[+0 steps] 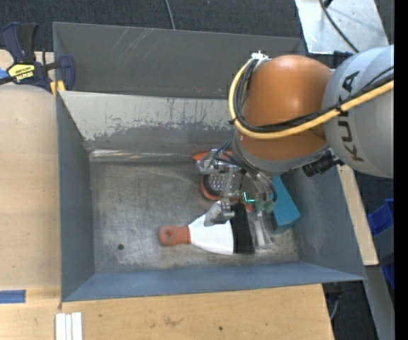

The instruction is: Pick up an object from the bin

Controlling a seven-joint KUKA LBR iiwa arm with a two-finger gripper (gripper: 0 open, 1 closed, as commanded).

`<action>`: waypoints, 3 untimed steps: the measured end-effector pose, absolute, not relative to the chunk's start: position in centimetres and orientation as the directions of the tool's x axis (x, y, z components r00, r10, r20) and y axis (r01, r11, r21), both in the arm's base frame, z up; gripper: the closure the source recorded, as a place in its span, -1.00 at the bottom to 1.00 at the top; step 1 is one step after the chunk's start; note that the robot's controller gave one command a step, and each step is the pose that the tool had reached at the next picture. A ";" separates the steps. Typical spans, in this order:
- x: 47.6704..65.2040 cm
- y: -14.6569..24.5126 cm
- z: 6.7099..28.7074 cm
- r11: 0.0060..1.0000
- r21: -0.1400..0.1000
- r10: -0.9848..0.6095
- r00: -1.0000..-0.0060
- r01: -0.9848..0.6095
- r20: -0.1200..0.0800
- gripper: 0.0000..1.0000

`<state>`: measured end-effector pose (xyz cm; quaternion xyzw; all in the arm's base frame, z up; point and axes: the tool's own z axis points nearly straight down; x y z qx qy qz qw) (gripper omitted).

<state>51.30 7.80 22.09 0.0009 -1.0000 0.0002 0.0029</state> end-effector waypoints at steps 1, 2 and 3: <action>51.5 7.8 22.5 1.000 0.001 0.000 -1.000 0.000 -0.003 -1.00; 50.3 11.6 17.0 0.997 0.000 -0.083 -0.997 -0.083 -0.006 -1.00; 55.5 12.7 14.0 0.996 0.001 -0.090 -0.996 -0.090 -0.004 -1.00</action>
Offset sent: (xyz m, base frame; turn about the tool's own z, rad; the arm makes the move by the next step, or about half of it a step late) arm -0.0267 0.0848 -0.1178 -0.1775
